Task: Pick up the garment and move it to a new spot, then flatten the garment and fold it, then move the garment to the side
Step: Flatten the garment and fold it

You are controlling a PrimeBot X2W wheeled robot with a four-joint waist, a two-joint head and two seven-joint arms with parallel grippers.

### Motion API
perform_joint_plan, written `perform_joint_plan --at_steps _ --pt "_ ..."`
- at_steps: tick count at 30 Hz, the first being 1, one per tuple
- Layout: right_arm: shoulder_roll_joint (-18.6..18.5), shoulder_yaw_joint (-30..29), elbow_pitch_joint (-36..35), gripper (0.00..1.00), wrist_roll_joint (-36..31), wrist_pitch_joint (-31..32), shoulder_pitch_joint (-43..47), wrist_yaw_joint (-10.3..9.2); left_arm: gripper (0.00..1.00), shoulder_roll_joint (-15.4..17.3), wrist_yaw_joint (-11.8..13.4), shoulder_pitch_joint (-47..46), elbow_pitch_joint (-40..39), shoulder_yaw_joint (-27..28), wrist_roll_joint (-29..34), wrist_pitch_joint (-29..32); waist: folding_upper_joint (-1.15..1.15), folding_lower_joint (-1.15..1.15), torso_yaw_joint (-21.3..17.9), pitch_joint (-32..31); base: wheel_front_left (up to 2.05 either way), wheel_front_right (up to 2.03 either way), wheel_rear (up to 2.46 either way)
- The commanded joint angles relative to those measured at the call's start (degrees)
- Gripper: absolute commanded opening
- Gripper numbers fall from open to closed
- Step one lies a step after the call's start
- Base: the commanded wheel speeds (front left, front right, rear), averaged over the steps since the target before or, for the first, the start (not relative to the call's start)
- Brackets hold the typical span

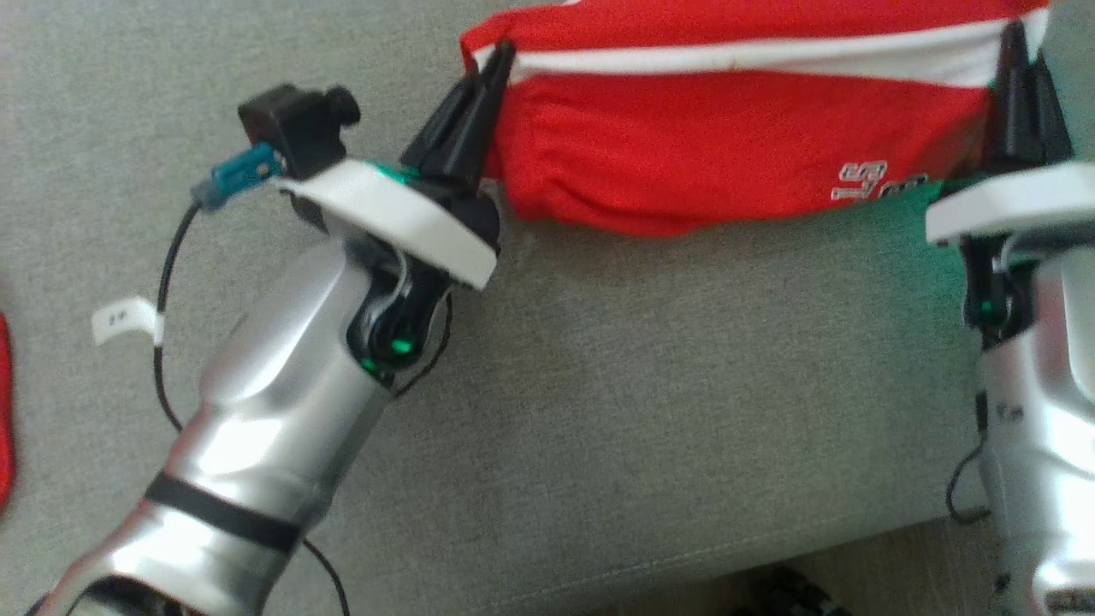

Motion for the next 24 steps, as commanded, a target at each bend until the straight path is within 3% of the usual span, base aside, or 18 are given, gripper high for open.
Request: perform_joint_plan --at_steps 1,14,15,16,17,18,19,24 --pt "-0.87 1.23 2.93 0.00 -0.75 -0.61 -3.97 0.42 0.00 -0.10 -0.22 -4.07 0.85 1.65 1.15 -0.26 0.00 0.00 -0.06 1.13 0.00 0.00 0.00" --pt "-1.43 4.09 23.44 0.00 -4.49 -4.01 -17.38 0.42 0.00 -1.67 -0.75 -8.96 7.37 2.19 5.69 -0.87 0.00 0.00 0.59 2.68 0.00 0.00 0.00" --pt "-1.21 4.37 24.66 0.40 -4.47 -4.13 -18.00 0.42 0.03 -1.58 -0.75 -9.04 7.18 1.86 6.01 -0.87 0.00 0.00 0.61 2.62 0.00 0.00 0.00" --pt "-0.86 5.00 25.30 1.00 -4.33 -4.24 -18.55 0.42 0.24 -1.38 -0.76 -8.97 7.02 1.93 6.59 -0.87 0.00 0.00 0.57 2.50 0.00 0.00 0.00" --pt "-0.70 5.09 25.38 1.00 -4.11 -4.34 -18.87 0.42 0.37 -1.35 -0.76 -8.63 6.78 2.25 7.01 -0.87 0.00 0.00 0.54 2.26 0.00 0.00 0.00" --pt "-0.41 5.20 24.39 1.00 -3.99 -4.37 -18.88 0.42 0.63 -1.41 -0.76 -8.05 6.38 2.99 7.33 -0.87 0.00 0.00 0.49 2.00 0.00 0.00 0.00" --pt "-0.06 5.53 22.65 1.00 -4.11 -4.39 -18.41 0.42 1.00 -1.43 -0.76 -7.28 5.84 3.83 7.85 -0.87 0.00 0.00 0.34 1.59 0.00 0.00 0.00" --pt "2.72 6.51 12.36 1.00 -4.15 -4.42 -10.63 0.42 1.00 -0.66 -0.77 -0.15 1.14 8.60 14.12 -0.88 0.00 0.00 -0.56 -2.50 0.00 0.00 0.00"
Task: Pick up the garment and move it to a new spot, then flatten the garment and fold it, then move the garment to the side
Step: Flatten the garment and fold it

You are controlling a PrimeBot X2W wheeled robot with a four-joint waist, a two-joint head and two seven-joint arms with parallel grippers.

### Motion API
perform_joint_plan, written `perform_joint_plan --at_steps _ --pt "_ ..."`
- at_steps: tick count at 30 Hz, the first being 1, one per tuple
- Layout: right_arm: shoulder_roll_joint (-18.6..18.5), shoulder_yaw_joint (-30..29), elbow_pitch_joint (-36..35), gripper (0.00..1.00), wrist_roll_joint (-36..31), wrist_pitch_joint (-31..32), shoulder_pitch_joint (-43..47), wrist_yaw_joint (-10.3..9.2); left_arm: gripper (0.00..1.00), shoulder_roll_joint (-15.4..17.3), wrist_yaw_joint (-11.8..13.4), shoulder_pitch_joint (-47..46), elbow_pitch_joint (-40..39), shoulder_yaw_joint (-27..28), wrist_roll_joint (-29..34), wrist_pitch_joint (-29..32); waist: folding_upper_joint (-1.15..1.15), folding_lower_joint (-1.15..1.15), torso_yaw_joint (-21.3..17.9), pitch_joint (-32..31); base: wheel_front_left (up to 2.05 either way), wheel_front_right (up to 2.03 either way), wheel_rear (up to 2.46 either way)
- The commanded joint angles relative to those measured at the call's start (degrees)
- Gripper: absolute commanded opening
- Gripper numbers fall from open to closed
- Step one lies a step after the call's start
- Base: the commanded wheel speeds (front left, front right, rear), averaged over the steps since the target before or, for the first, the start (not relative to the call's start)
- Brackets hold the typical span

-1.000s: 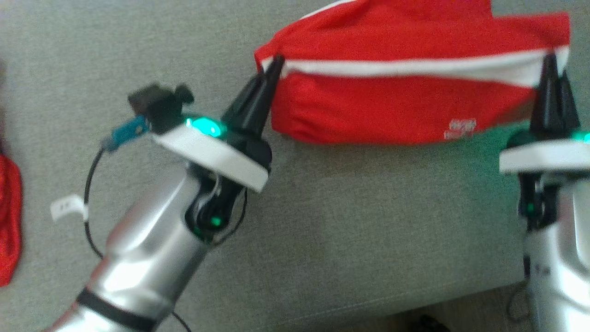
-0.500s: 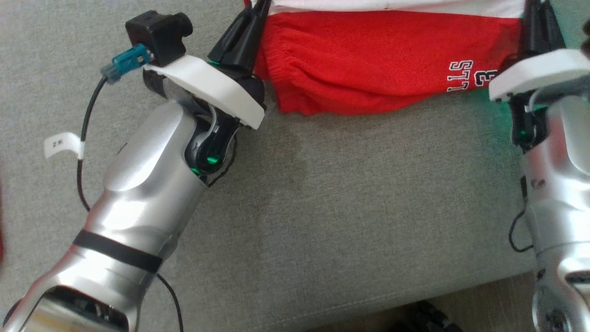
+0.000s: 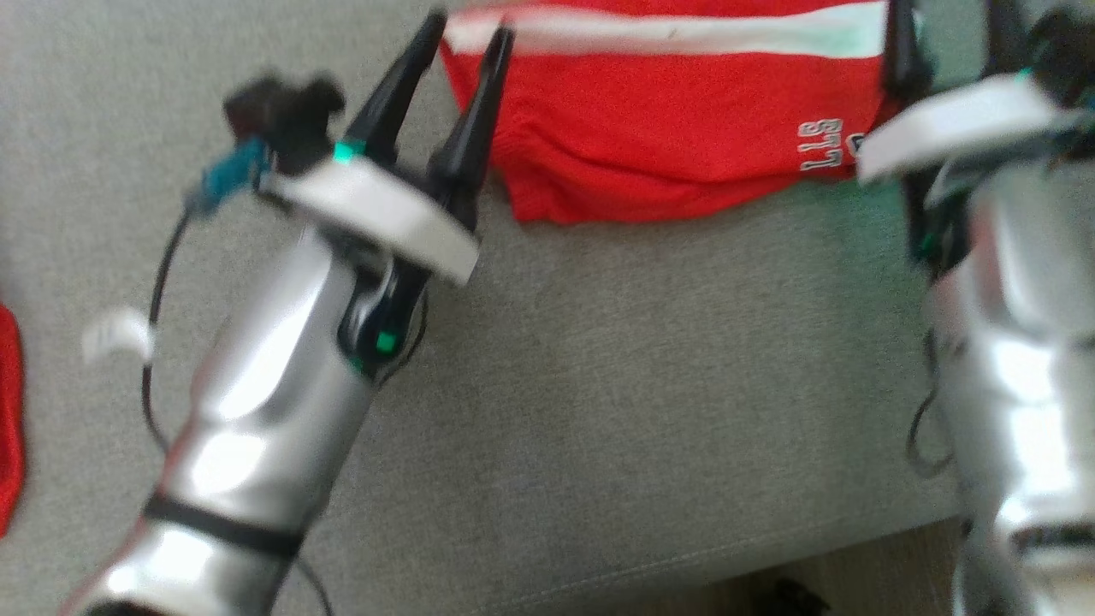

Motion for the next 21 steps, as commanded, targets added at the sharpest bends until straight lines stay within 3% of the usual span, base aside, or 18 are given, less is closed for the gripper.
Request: perform_joint_plan --at_steps 1,8,15,21 --pt "1.39 1.09 -3.04 1.00 0.67 -0.57 5.20 0.42 1.00 1.36 -0.35 2.88 -2.94 3.41 2.60 -0.69 0.00 0.00 -0.66 -3.10 0.00 0.00 0.00" --pt "2.62 2.71 -10.60 1.00 3.38 -0.58 19.56 0.42 1.00 -0.21 0.71 19.31 -10.28 12.25 14.78 -0.69 0.00 0.00 -0.35 -12.43 0.00 0.00 0.00" --pt "2.66 0.85 -13.70 1.00 2.41 -0.58 30.68 0.42 1.00 -2.69 2.85 33.75 -17.55 17.70 21.10 -0.70 0.00 0.00 2.40 -20.99 0.00 0.00 0.00" --pt "2.67 -3.49 -17.18 1.00 -0.54 -0.59 38.44 0.42 1.00 -3.08 7.80 42.55 -22.06 18.24 24.19 -0.70 0.00 0.00 5.81 -25.58 0.00 0.00 0.00"
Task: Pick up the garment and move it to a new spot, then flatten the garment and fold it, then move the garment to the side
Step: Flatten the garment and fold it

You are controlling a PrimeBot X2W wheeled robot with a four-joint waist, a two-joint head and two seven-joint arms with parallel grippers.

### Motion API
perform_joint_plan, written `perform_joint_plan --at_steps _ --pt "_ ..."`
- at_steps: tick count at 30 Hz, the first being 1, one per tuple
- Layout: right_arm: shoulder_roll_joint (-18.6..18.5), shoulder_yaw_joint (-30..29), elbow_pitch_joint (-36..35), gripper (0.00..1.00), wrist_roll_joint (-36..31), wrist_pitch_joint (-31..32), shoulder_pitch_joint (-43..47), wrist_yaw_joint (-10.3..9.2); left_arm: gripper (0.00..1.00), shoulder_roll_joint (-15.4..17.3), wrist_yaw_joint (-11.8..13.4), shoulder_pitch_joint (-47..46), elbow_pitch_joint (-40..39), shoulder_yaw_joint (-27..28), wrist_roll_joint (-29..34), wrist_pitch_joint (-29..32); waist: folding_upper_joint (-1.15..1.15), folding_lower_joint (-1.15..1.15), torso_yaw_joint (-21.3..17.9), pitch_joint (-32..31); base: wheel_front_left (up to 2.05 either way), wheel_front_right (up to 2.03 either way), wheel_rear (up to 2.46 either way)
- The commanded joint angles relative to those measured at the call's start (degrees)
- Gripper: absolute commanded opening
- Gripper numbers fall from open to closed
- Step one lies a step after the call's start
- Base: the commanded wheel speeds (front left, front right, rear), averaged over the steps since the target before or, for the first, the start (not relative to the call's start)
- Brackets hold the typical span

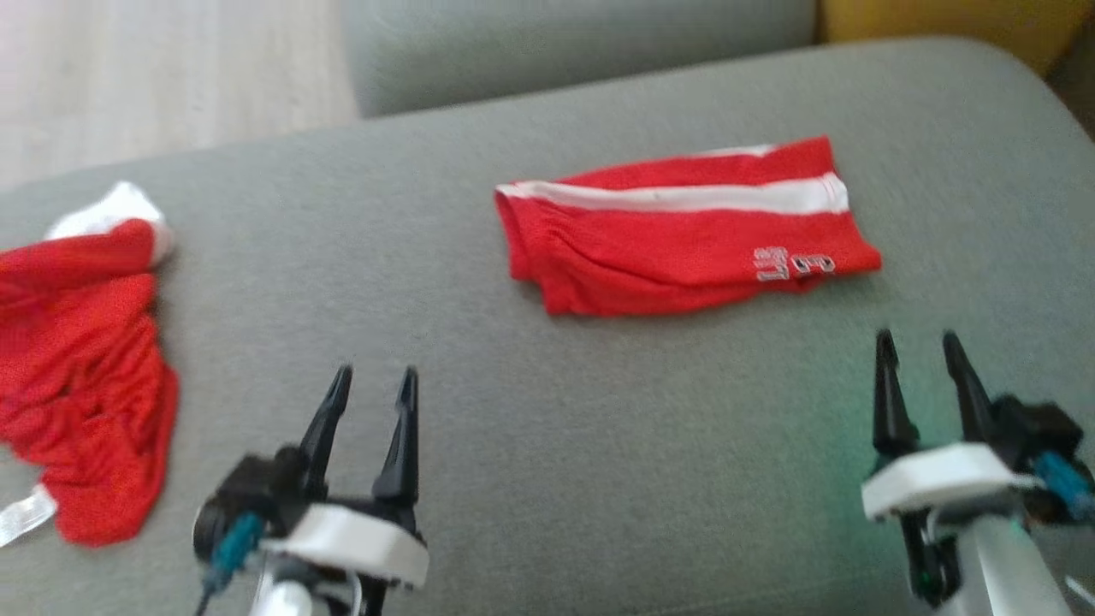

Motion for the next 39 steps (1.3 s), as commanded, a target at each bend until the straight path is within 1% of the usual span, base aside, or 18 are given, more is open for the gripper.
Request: perform_joint_plan --at_steps 1,3,5,6,8,12,17,20,25,28,30,33,34,39 --pt "0.18 0.56 -2.69 1.00 -0.79 -0.54 0.14 0.42 1.00 -0.22 1.77 -0.19 -2.82 1.61 0.67 -0.70 0.00 0.00 3.21 -3.15 0.00 0.00 0.00" --pt "0.19 -0.29 -3.43 1.00 -1.45 -0.54 1.86 0.42 1.00 -0.22 4.25 1.61 -3.86 1.12 1.37 -0.70 0.00 0.00 4.14 -3.68 0.00 0.00 0.00" --pt "0.19 -1.15 -4.11 1.00 -1.66 -0.54 2.93 0.42 1.00 -0.23 6.02 3.02 -4.74 0.59 1.05 -0.70 0.00 0.00 5.08 -3.86 0.00 0.00 0.00" --pt "0.19 -1.15 -4.11 1.00 -1.66 -0.54 2.93 0.42 1.00 -0.23 6.02 3.02 -4.74 0.59 1.05 -0.70 0.00 0.00 5.08 -3.86 0.00 0.00 0.00" --pt "0.19 -2.17 -4.65 1.00 -1.74 -0.54 3.64 0.42 1.00 -0.23 6.61 3.83 -5.44 -0.20 1.17 -0.70 0.00 0.00 6.23 -3.78 0.00 0.00 0.00" --pt "0.19 -3.57 -4.07 1.00 -1.64 -0.54 3.80 0.42 1.00 -0.24 6.89 4.47 -5.86 -0.85 1.88 -0.70 0.00 0.00 8.33 -3.06 0.00 0.00 0.00" --pt "-0.25 -6.42 -1.39 1.00 -0.12 -0.54 0.15 0.42 1.00 -0.24 7.12 3.23 -7.10 -1.86 2.95 -0.70 0.00 0.00 10.80 0.60 0.00 0.00 0.00" --pt "-2.55 -8.76 2.59 1.00 1.30 1.15 -5.14 0.42 1.00 -0.24 7.45 2.00 -8.05 -3.01 3.66 -0.70 0.00 0.00 11.92 3.86 0.00 0.00 0.00" --pt "-8.02 -11.80 9.40 1.00 2.70 6.57 -15.60 0.42 1.00 -0.24 8.19 -0.68 -9.61 -5.18 4.53 -0.70 0.00 0.00 13.04 9.18 0.00 0.00 0.00" --pt "-10.75 -12.78 14.20 1.00 2.62 10.15 -20.52 0.42 1.00 -0.24 8.56 -2.23 -10.04 -6.20 4.46 -0.70 0.00 0.00 13.38 11.71 0.00 0.00 0.00" --pt "-12.21 -13.08 17.22 1.00 1.86 11.43 -23.25 0.42 1.00 -0.24 8.79 -3.17 -10.10 -6.68 4.35 -0.70 0.00 0.00 13.39 13.07 0.00 0.00 0.00" --pt "-12.98 -13.12 21.67 1.00 0.85 12.42 -26.54 0.42 1.00 -0.24 8.92 -4.48 -10.02 -7.33 4.39 -0.70 0.00 0.00 13.18 14.64 0.00 0.00 0.00" --pt "-12.58 -12.67 24.00 1.00 0.59 12.36 -28.24 0.42 1.00 -0.24 8.85 -5.11 -9.80 -7.70 4.55 -0.70 0.00 0.00 12.82 15.36 0.00 0.00 0.00" --pt "-12.14 -12.95 29.62 1.00 -0.11 11.10 -31.84 0.42 1.00 -0.25 8.65 -6.58 -9.51 -8.11 5.22 -0.70 0.00 0.00 11.81 16.76 0.00 0.00 0.00"
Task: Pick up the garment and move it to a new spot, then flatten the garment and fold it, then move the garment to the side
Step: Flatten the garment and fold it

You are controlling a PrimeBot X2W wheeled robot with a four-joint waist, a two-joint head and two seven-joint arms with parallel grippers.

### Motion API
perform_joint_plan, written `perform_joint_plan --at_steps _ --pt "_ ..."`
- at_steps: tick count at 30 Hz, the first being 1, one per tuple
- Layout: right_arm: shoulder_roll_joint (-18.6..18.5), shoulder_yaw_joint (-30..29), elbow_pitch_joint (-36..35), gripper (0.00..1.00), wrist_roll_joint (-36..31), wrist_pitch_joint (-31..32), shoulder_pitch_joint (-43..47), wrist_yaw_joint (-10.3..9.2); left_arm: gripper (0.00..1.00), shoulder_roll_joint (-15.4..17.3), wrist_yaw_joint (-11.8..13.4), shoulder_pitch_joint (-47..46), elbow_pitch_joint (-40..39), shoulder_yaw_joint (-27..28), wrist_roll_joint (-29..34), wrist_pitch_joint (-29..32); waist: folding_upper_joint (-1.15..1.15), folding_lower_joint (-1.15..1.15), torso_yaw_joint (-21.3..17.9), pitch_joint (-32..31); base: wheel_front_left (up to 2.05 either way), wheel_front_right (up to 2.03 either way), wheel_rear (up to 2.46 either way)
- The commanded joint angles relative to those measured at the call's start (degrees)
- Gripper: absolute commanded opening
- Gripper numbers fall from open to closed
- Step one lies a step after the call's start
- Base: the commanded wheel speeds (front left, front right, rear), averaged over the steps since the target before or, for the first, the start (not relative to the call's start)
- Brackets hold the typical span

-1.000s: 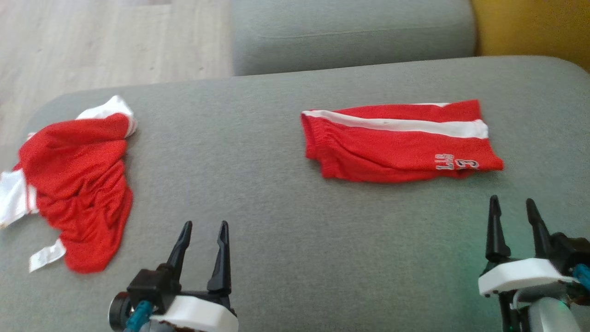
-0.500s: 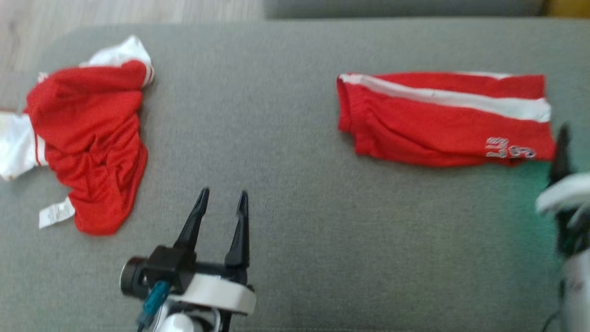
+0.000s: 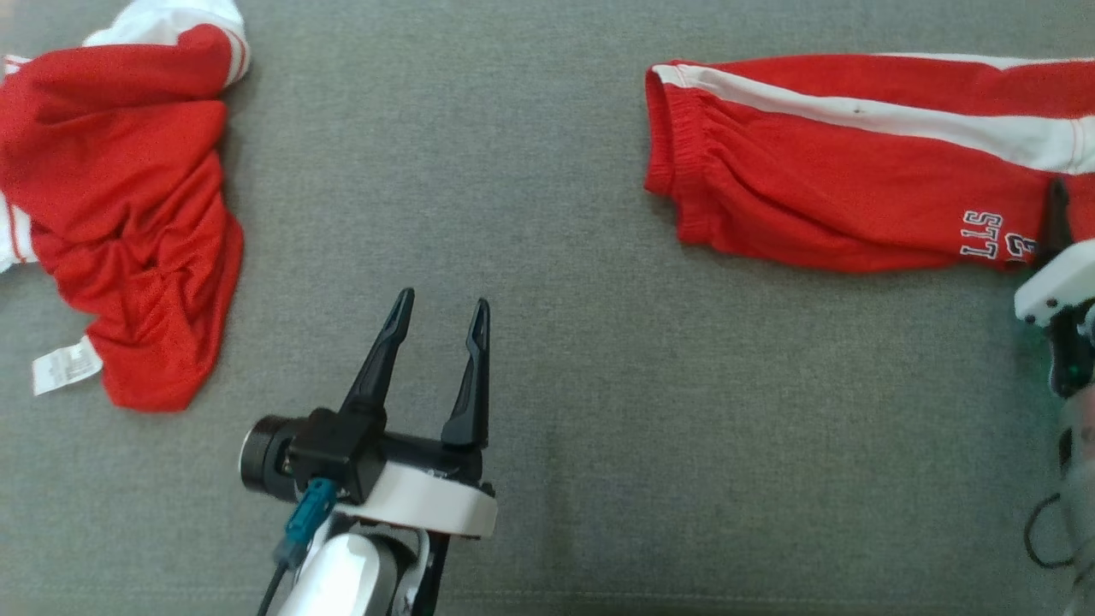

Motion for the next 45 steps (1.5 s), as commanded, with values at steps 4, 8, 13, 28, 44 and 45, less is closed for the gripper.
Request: perform_joint_plan --at_steps 4,8,13,28,44,45 --pt "0.27 0.67 3.25 1.00 -0.76 -2.50 -4.06 0.42 1.00 -0.15 -0.38 -2.49 -1.53 1.16 1.08 -0.70 0.00 0.00 -1.29 1.07 0.00 0.00 0.00" --pt "1.70 1.89 6.88 0.00 -0.53 -3.33 -6.26 0.42 1.00 -0.15 -0.74 -2.54 -1.22 1.49 1.69 -0.70 0.00 0.00 -2.52 1.21 0.00 0.00 0.00" --pt "2.39 3.64 9.18 0.00 0.01 -6.01 -7.14 0.42 1.00 -0.15 -1.35 -2.25 -0.64 1.84 2.30 -0.70 0.00 0.00 -4.17 0.32 0.00 0.00 0.00" --pt "-0.05 4.59 8.66 0.00 -6.15 -12.15 -9.30 0.42 1.00 -0.15 -2.95 -0.53 1.06 2.06 2.20 -0.70 0.00 0.00 -8.18 -5.84 0.00 0.00 0.00" --pt "10.54 20.38 1.50 0.00 -7.49 -12.05 -9.55 0.42 1.00 -0.15 -2.50 -0.39 2.47 -1.03 -1.31 -0.70 0.00 0.00 -0.43 -8.21 0.00 0.00 0.00" --pt "10.90 21.49 1.52 0.00 -7.10 -11.90 -9.25 0.42 1.00 -0.15 -2.44 -0.43 2.53 -1.17 -1.48 -0.70 0.00 0.00 0.13 -8.24 0.00 0.00 0.00"
